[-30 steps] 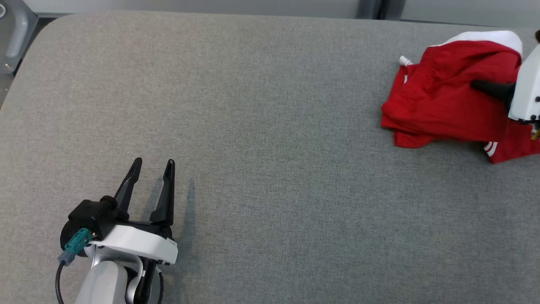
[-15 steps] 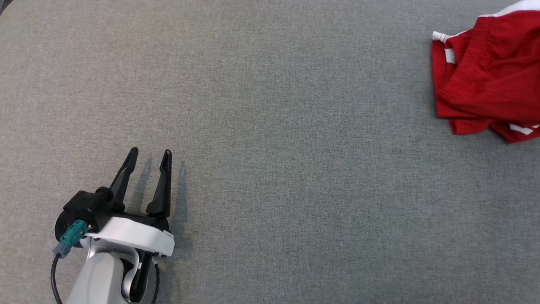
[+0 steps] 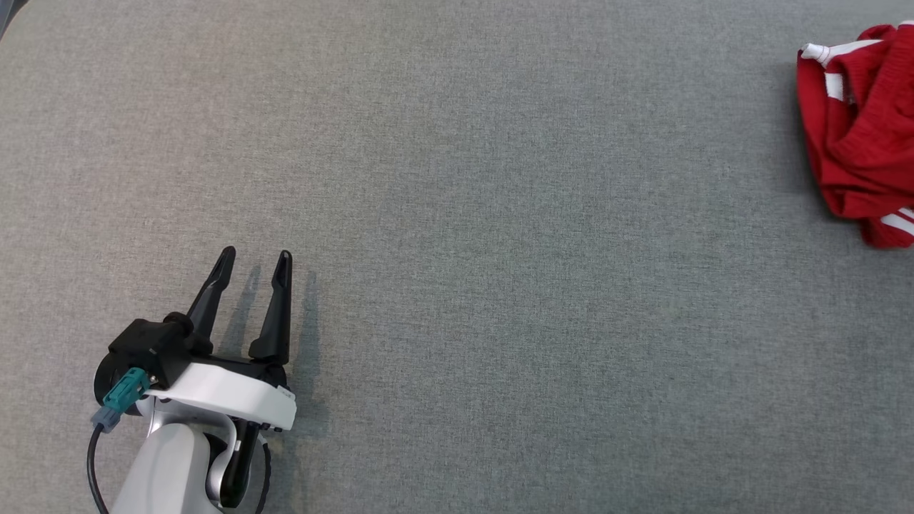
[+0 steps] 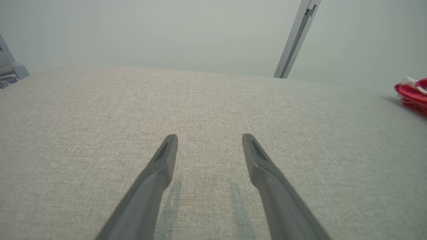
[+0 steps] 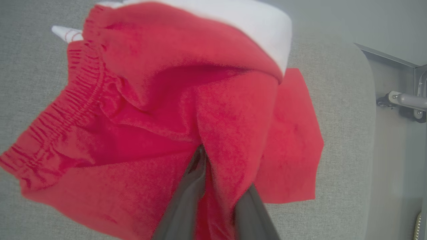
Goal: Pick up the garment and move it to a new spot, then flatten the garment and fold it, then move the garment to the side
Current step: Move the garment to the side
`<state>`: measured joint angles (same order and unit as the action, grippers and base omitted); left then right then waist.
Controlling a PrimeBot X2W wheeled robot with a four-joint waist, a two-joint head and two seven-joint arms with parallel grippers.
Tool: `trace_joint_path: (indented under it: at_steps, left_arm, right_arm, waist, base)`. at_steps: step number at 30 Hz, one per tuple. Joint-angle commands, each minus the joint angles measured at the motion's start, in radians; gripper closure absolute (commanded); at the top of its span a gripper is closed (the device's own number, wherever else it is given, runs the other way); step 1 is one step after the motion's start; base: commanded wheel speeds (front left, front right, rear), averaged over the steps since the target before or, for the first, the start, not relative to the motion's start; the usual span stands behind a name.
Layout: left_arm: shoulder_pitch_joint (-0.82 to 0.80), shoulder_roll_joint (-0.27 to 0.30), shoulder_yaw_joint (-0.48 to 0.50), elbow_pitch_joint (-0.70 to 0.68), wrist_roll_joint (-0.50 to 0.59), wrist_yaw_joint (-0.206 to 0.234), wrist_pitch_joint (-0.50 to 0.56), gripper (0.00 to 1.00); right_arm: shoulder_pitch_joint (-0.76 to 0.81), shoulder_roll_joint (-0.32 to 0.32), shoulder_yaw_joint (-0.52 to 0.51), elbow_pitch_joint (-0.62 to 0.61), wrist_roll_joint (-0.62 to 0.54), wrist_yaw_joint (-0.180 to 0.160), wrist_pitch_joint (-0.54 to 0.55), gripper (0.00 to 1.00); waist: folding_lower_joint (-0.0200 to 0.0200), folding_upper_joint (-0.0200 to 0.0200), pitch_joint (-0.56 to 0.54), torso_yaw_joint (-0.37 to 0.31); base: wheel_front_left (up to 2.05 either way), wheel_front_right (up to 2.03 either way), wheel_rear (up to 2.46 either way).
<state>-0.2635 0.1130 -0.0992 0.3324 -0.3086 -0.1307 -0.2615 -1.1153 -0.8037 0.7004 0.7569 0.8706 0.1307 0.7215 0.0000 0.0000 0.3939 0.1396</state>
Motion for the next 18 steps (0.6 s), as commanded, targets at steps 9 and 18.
trace_joint_path:
  at_steps: [9,18]
  left_arm:
    - [0.008,0.009,0.007,0.013,0.004,0.000,-0.003,0.00]
    - [0.072,0.012,0.031,0.024,0.019,0.001,-0.003,0.00]
  right_arm:
    - [0.003,0.058,0.003,0.101,-0.182,0.000,-0.173,0.00]
    - [0.054,0.122,0.022,0.086,-0.248,0.000,-0.378,0.00]
  waist:
    - [0.0000,0.0000,-0.057,-0.010]
    - [0.0000,0.0000,-0.213,-0.062]
  base:
    - [0.00,0.00,0.00]
    - [0.00,0.00,0.00]
